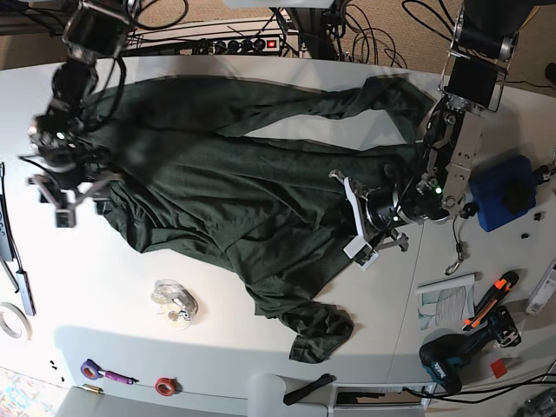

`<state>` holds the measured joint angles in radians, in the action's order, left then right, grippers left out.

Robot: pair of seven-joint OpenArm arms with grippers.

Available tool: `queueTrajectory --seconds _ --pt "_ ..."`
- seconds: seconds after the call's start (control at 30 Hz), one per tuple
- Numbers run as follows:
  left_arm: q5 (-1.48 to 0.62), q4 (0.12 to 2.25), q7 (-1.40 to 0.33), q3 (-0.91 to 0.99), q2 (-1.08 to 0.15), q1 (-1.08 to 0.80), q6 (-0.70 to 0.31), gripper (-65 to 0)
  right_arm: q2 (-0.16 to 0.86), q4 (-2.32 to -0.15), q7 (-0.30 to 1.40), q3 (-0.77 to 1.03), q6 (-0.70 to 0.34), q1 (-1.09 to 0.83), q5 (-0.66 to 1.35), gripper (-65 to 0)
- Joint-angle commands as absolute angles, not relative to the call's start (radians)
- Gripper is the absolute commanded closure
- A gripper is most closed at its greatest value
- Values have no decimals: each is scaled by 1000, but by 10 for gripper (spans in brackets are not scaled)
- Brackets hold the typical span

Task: Layout the t-shirt on the table in an organized manner, then fold the t-shirt properly
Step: 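Open both grippers and lift them off the shirt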

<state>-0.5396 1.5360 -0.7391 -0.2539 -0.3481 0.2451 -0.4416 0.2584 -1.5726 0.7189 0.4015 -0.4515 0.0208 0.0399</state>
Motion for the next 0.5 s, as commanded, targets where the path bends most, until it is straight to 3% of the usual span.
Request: queueTrajectory --seconds 0.0,0.17,0.47 --pt "-545 1551 -717 -247 -352 268 -445 -175 275 -1550 688 384 -441 62 37 -401" --pt "-542 1551 -717 -247 -352 268 -445 -175 274 -1402 644 271 -425 137 -27 -401" --pt "-542 1551 -725 -247 -352 257 -445 -175 274 -1397 662 155 -312 180 -183 -401"
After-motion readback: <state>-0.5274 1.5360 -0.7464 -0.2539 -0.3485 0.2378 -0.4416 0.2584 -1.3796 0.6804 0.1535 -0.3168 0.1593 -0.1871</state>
